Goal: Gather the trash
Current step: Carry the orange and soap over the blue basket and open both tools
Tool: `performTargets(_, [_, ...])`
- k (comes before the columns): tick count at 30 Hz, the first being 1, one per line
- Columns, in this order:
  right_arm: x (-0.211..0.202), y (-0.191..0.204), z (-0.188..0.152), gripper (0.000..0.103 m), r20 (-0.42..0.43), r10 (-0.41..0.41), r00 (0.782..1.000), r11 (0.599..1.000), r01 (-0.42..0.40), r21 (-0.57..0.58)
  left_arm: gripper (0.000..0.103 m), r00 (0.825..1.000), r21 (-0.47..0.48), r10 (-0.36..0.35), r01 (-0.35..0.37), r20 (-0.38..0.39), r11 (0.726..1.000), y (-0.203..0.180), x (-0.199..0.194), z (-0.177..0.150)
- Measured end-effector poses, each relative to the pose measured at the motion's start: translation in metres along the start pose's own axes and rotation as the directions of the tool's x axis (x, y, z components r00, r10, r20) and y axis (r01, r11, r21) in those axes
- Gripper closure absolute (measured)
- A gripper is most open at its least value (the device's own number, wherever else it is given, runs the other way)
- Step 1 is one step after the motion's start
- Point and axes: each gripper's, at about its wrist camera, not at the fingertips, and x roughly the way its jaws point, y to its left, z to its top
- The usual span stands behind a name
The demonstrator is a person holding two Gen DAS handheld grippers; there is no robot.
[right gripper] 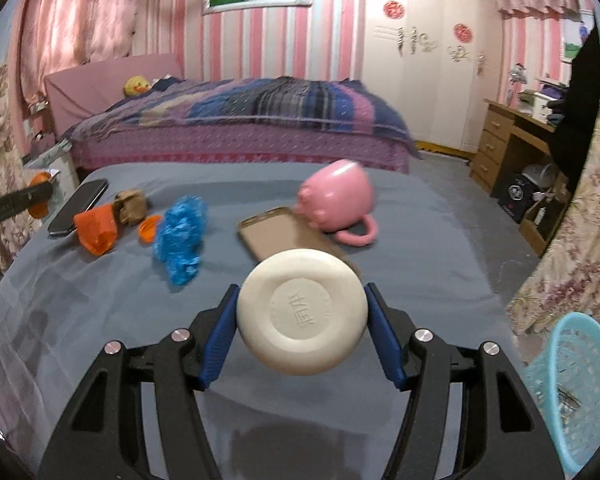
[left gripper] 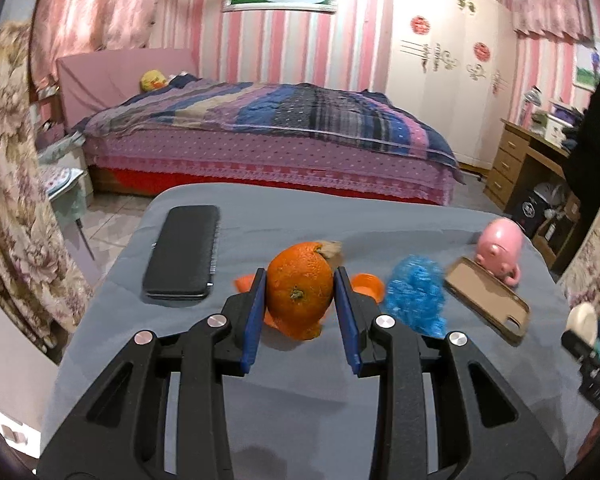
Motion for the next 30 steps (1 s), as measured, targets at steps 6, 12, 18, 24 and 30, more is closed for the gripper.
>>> performTargets(6, [-0.016, -0.036, -0.006, 0.042, 0.017, -0.027, 0.999, 0.999, 0.027, 0.03, 0.071, 0.995, 0.082, -0.096, 0.097, -0.015, 0.992, -0.053, -0.007, -0.012])
performTargets(12, [-0.034, -0.076, -0.013, 0.042, 0.039, -0.064, 0.997, 0.997, 0.063, 0.042, 0.071, 0.985, 0.118, -0.172, 0.174, -0.024, 0.978, -0.099, -0.016, -0.024])
performTargets(18, [-0.055, -0.122, -0.025, 0.042, 0.051, -0.111, 0.993, 0.989, 0.106, 0.099, 0.071, 0.973, 0.147, -0.229, 0.231, -0.032, 0.962, -0.147, -0.027, -0.032])
performTargets(24, [-0.073, -0.164, -0.04, 0.042, 0.052, -0.168, 0.984, 0.978, 0.16, 0.135, 0.071, 0.961, 0.195, -0.27, 0.276, -0.059, 0.941, -0.199, -0.032, -0.04])
performTargets(30, [-0.086, -0.209, -0.057, 0.042, 0.037, -0.234, 0.971, 0.957, 0.223, 0.187, 0.071, 0.932, 0.272, -0.352, 0.361, -0.08, 0.892, -0.264, -0.042, -0.052])
